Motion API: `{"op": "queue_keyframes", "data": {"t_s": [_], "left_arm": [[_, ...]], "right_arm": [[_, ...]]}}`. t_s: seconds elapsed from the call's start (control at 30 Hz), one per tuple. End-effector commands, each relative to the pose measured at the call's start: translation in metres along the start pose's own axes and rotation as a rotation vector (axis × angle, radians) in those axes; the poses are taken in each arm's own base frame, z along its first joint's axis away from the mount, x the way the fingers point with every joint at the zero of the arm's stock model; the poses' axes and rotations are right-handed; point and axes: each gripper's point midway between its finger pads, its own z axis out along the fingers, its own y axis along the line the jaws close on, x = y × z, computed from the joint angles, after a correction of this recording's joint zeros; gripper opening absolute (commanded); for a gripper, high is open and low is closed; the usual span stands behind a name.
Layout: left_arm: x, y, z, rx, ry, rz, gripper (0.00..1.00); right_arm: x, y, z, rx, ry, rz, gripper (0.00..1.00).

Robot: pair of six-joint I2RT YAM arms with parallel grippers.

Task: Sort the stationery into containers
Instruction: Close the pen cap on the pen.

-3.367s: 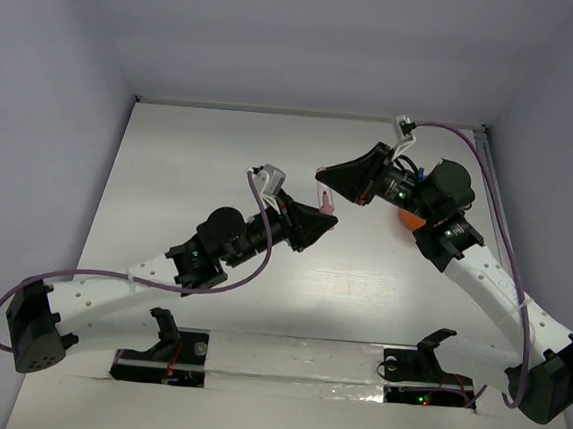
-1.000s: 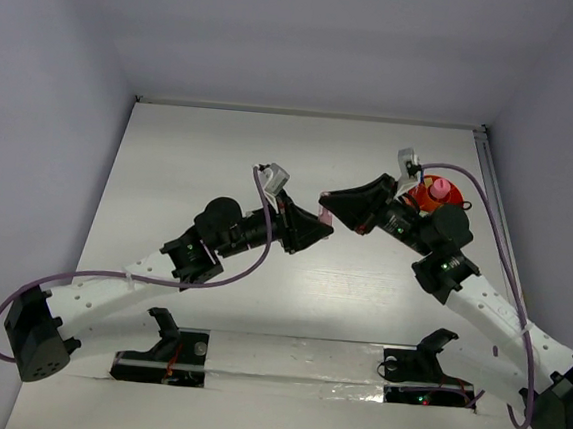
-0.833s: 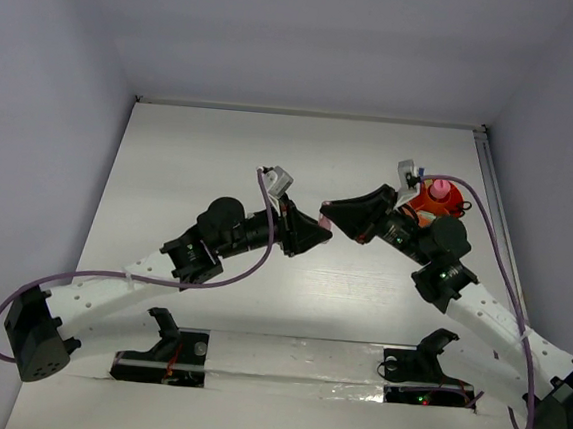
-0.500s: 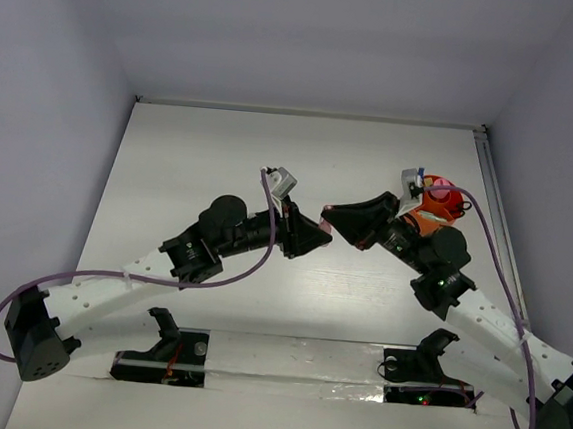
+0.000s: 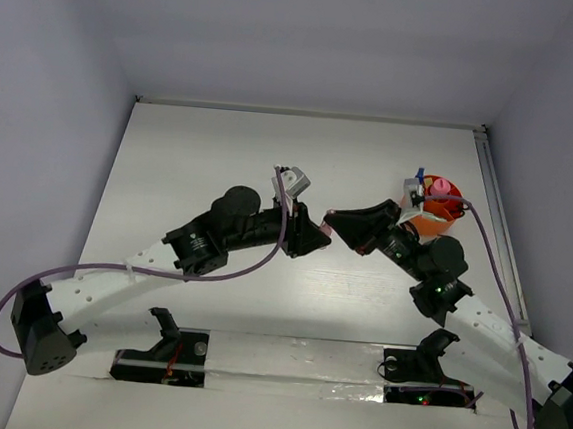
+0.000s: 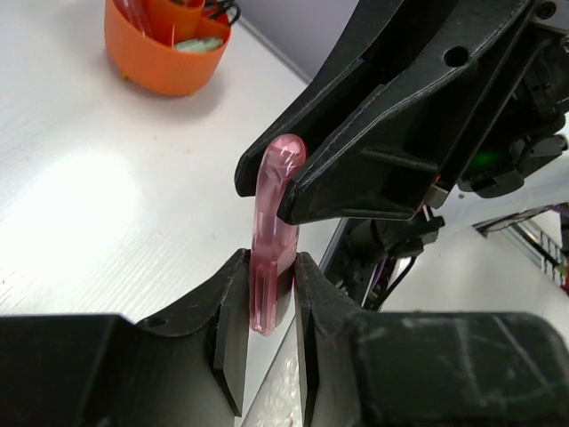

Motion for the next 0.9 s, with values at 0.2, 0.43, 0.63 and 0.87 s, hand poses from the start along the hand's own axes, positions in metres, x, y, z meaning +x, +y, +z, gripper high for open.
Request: {"op": "queue_keyframes", "data": {"t_s": [0.2, 0.43, 0.63, 0.87], "left_arm": [[-0.267, -0.119, -0.105, 0.234, -0.900, 0.172, 0.00], [-0.281, -0.125, -0.096, 0.218, -0.873, 0.211, 0.00], [-0.227, -0.098, -0.067, 0.194, -0.724, 0.155, 0.00], [-0.148, -0.058, -0.040, 0.133, -0.506, 0.077, 0.24]], "right_arm": [[0.200, -0.038, -0.103, 0.151, 0.664, 0.303, 0.00], [0.212, -0.045, -0.106, 0.201, 0.668, 0.332, 0.00], [0.155, -0.059, -0.072, 0.338, 0.453, 0.263, 0.00], [0.047, -0.069, -0.009, 0.454, 0.157, 0.144, 0.00]]}}
